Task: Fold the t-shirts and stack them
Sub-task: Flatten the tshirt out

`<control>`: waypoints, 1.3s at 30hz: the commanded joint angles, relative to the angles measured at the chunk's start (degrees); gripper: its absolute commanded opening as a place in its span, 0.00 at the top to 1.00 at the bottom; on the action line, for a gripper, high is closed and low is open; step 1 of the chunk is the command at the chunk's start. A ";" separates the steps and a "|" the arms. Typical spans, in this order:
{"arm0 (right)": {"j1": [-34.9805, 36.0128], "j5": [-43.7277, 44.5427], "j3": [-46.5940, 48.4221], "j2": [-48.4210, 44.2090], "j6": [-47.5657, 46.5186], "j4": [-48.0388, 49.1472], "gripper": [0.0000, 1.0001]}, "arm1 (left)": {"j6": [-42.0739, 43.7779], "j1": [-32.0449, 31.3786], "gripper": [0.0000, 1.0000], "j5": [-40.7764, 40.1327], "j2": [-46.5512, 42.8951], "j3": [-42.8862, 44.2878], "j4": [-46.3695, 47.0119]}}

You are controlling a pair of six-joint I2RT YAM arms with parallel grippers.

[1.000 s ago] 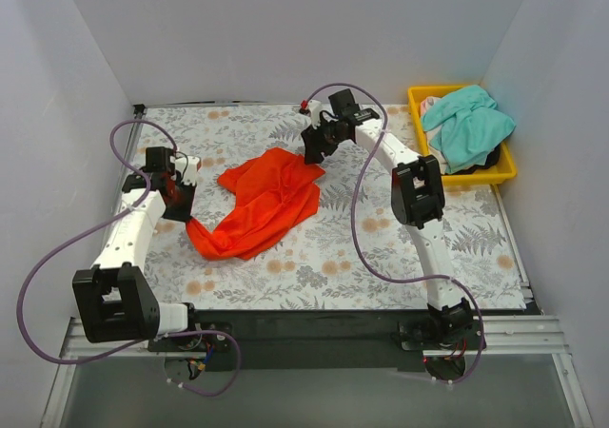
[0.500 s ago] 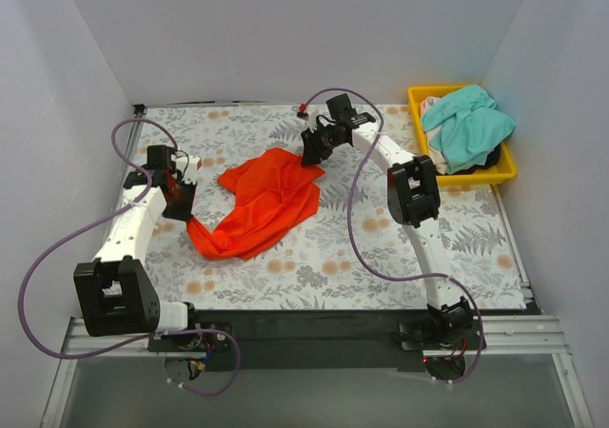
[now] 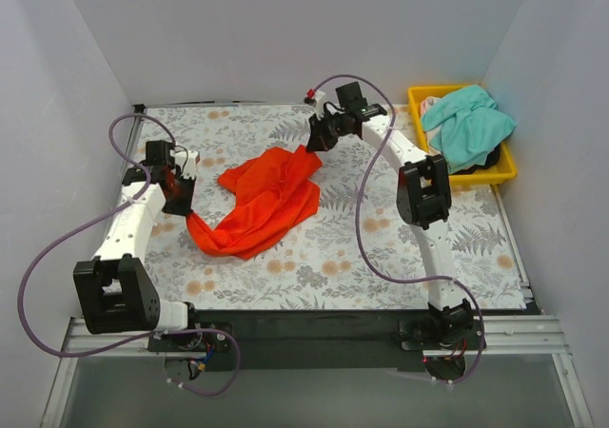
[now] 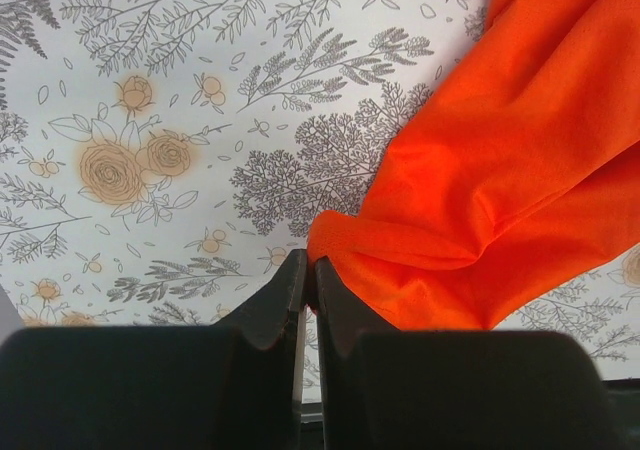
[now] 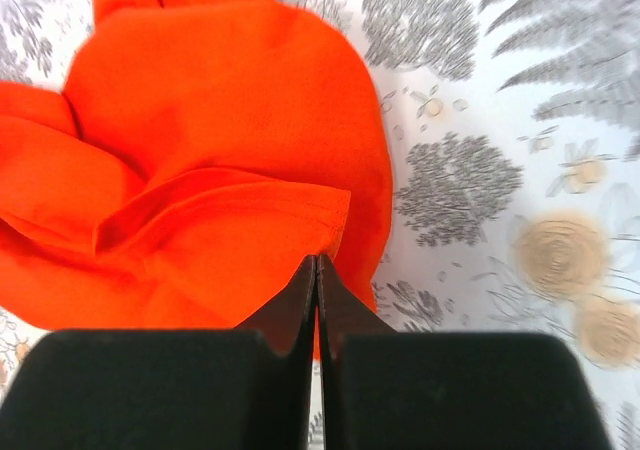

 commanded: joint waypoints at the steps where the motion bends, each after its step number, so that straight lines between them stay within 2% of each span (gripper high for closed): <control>1: -2.95 -1.23 -0.96 -9.09 1.49 3.91 0.99 | -1.85 0.16 1.00 0.96 0.03 3.96 1.16; 5: -4.62 -1.49 -3.07 -14.20 2.81 5.66 0.99 | -5.10 0.16 1.00 3.25 1.69 9.66 3.09; 8: -5.94 0.00 -3.08 -18.59 4.83 8.03 0.99 | -8.70 0.34 1.00 4.31 4.94 17.04 5.72; 13: -9.01 4.66 0.08 -26.40 9.31 12.51 0.99 | -11.87 0.25 1.00 7.29 12.58 37.07 7.14; 16: -10.51 7.11 0.27 -32.37 10.19 14.01 0.99 | -11.88 0.25 1.00 8.62 15.58 46.20 7.75; 18: -11.21 9.22 -1.83 -36.07 10.19 16.03 0.99 | -10.65 0.34 1.00 9.06 14.72 48.60 9.59; 20: -11.31 10.63 -2.81 -41.61 9.06 16.39 0.99 | -9.16 0.34 1.00 7.66 12.00 47.74 13.18; 22: -11.31 13.09 -4.73 -47.48 8.18 16.48 0.99 | -8.54 0.34 1.00 4.51 5.16 44.50 16.79; 24: -11.31 15.81 -6.15 -51.63 6.77 16.48 0.99 | -7.66 0.25 1.00 4.05 -0.30 37.21 22.06; 26: -11.31 17.66 -8.69 -57.96 6.07 16.48 0.99 | -6.96 0.34 1.00 4.75 -9.61 29.67 26.54; 29: -11.31 20.04 -12.64 -66.66 5.27 16.65 0.99 | -5.81 0.34 1.00 4.40 -20.78 24.63 30.07; 35: -11.31 23.30 -16.43 -79.76 4.22 16.57 0.99 | -4.93 0.25 1.00 1.33 -31.07 23.74 29.73; 39: -11.31 23.82 -18.27 -82.06 3.34 16.65 0.99 | -4.58 0.25 1.00 0.53 -29.87 26.37 27.19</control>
